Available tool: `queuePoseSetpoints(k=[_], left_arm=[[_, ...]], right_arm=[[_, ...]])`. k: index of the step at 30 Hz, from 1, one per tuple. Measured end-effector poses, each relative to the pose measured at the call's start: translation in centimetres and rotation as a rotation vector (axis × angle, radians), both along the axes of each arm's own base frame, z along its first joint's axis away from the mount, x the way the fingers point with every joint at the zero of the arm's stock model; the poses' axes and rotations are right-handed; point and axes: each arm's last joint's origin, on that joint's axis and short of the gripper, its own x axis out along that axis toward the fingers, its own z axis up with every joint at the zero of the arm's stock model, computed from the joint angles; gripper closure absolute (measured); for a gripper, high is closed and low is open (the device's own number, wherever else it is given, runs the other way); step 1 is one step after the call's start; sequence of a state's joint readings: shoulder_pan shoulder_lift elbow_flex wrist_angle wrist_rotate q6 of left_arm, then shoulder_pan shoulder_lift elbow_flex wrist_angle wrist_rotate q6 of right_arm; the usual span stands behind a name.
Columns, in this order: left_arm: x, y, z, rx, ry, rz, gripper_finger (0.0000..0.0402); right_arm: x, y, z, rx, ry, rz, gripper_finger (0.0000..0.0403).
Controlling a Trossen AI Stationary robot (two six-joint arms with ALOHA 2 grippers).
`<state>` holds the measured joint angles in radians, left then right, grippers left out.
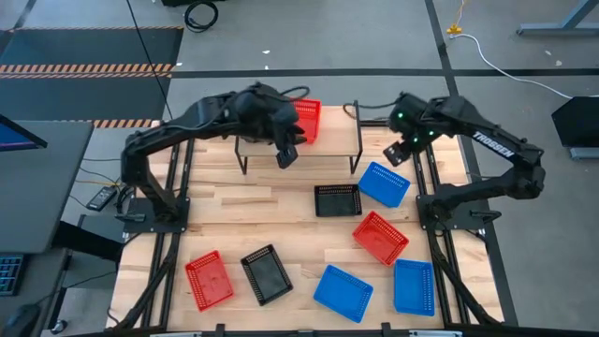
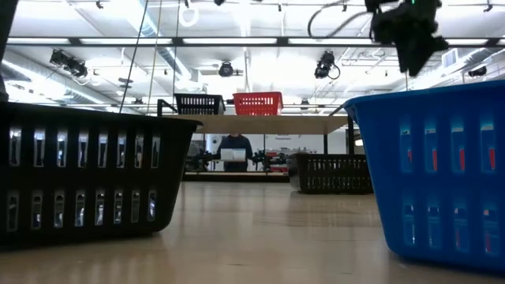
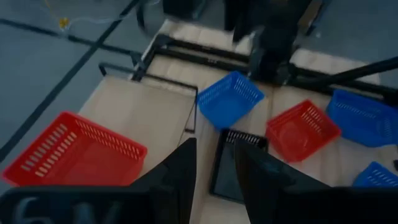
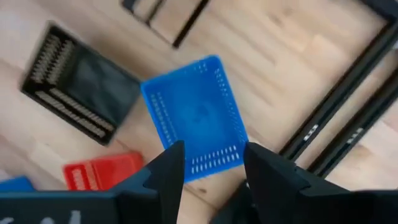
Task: Stack baskets on shelf by color
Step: Put the top blue bin on the shelf
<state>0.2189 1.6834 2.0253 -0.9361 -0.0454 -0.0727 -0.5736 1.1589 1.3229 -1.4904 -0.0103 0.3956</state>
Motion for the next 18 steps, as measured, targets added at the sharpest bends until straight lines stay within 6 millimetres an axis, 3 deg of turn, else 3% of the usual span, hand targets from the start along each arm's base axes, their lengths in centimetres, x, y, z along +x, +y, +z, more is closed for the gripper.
queuePoseSetpoints(k=[8, 18], left_arm=[[-2.3, -0.6, 1.9, -0.009, -0.058, 0.014, 0.0285], [-5.9, -2.5, 4.6, -0.066, -0.17, 0.017, 0.0285]], right_arm=[[0.6, -0.9, -6.8, 0.047, -0.045, 0.074, 0.021], [-1.1, -1.9, -13.5, 0.071, 0.034, 0.138, 0.0202]])
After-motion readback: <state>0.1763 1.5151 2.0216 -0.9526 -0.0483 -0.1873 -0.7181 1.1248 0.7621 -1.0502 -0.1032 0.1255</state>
